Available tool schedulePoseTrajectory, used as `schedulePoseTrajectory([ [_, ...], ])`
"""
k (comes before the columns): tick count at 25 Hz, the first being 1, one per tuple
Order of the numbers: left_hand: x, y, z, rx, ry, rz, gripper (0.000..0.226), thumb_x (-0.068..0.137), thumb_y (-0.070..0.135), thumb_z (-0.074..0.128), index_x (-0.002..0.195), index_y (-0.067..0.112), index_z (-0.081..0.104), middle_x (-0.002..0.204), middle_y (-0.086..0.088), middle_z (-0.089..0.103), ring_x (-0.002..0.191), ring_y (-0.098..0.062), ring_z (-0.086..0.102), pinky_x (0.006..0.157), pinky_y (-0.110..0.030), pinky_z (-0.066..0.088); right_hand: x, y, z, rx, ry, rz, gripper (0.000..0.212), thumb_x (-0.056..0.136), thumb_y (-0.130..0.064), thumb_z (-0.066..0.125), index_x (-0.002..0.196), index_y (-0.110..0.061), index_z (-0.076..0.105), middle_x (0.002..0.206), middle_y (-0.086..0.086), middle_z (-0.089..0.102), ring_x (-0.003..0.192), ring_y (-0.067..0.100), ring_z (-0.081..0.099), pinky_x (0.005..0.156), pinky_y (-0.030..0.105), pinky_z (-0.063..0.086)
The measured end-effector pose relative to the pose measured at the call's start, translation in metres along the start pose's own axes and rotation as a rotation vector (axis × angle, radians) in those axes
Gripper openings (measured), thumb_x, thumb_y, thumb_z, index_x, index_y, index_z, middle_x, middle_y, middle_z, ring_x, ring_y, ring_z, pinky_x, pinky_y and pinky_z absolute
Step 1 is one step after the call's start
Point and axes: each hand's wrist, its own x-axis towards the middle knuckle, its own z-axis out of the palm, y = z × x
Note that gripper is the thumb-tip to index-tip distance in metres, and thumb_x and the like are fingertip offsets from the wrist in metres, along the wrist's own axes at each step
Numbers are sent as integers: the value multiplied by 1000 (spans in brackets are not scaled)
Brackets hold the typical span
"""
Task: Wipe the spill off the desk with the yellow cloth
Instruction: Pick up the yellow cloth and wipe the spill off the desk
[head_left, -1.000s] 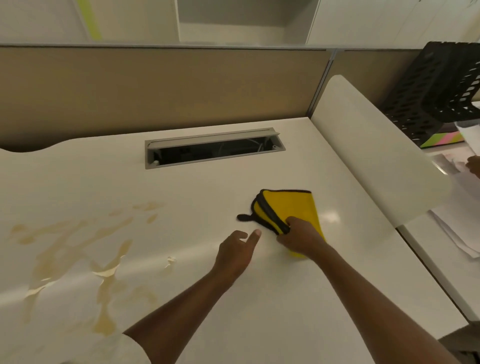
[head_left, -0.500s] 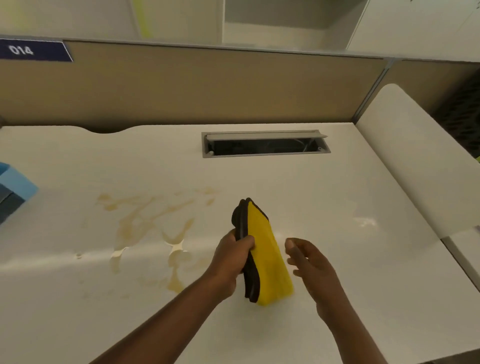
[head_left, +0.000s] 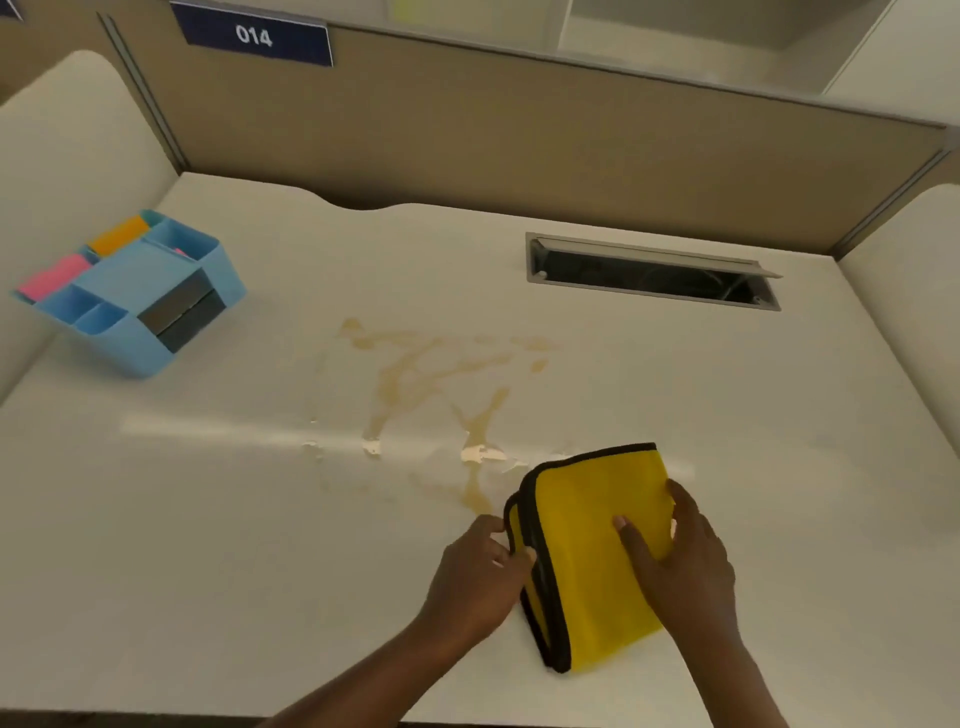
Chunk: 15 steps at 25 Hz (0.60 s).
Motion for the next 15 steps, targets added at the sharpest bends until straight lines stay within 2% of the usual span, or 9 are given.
schedulePoseTrajectory([
  [2, -5, -31, -19, 169, 164, 115, 37, 93, 49, 61, 125, 31, 56, 103, 13, 64, 90, -6, 63, 78, -20, 49, -4, 1, 30, -176, 15, -83, 103, 77, -86, 45, 157, -27, 18, 161, 14, 29, 144, 41, 32, 111, 64, 31],
  [3, -9, -47, -31, 224, 233, 174, 35, 92, 50, 61, 121, 30, 59, 100, 16, 62, 88, -6, 62, 77, -20, 49, -7, -3, 46, -210, -49, -103, 107, 75, -90, 41, 159, -32, 8, 167, 11, 13, 151, 42, 16, 114, 66, 21],
  [5, -15, -83, -59, 354, 381, 269, 37, 90, 53, 55, 113, 26, 65, 100, 15, 61, 89, -7, 62, 79, -27, 52, -12, -13, 82, -299, -162, -104, 112, 68, -99, 30, 157, -42, -9, 168, 8, -13, 152, 44, -9, 115, 70, 4],
  [6, -17, -102, -73, 430, 473, 299, 41, 90, 54, 51, 112, 23, 66, 102, 11, 62, 92, -12, 63, 80, -32, 52, -13, -18, 96, -359, -154, -94, 113, 64, -102, 22, 155, -45, -12, 167, 9, -18, 150, 46, -15, 113, 72, -1],
  [9, -18, -142, -110, 580, 710, 261, 45, 91, 50, 48, 115, 17, 66, 112, 0, 63, 103, -23, 61, 84, -38, 45, 0, -31, 118, -408, -64, -109, 109, 67, -102, 13, 157, -44, -4, 167, 15, -13, 148, 51, -14, 112, 75, -4],
  [12, -17, -159, -124, 700, 830, 197, 47, 93, 46, 46, 117, 11, 66, 118, -10, 63, 110, -33, 61, 87, -47, 46, 34, -52, 123, -385, -72, -255, 97, 76, -94, 17, 158, -43, 5, 168, 18, -3, 149, 53, -6, 113, 75, 0],
  [14, -13, -163, -122, 772, 858, 183, 47, 94, 45, 46, 116, 9, 65, 119, -13, 62, 111, -36, 60, 88, -49, 45, 41, -68, 131, -418, -96, -423, 92, 80, -89, 24, 158, -40, 14, 167, 19, 1, 149, 53, -4, 114, 73, 2],
  [15, -11, -163, -121, 788, 863, 183, 46, 94, 45, 46, 115, 8, 65, 118, -13, 62, 110, -36, 59, 88, -49, 45, 34, -69, 135, -437, -120, -584, 89, 82, -86, 28, 157, -40, 19, 168, 17, 2, 150, 50, -4, 116, 71, 2],
])
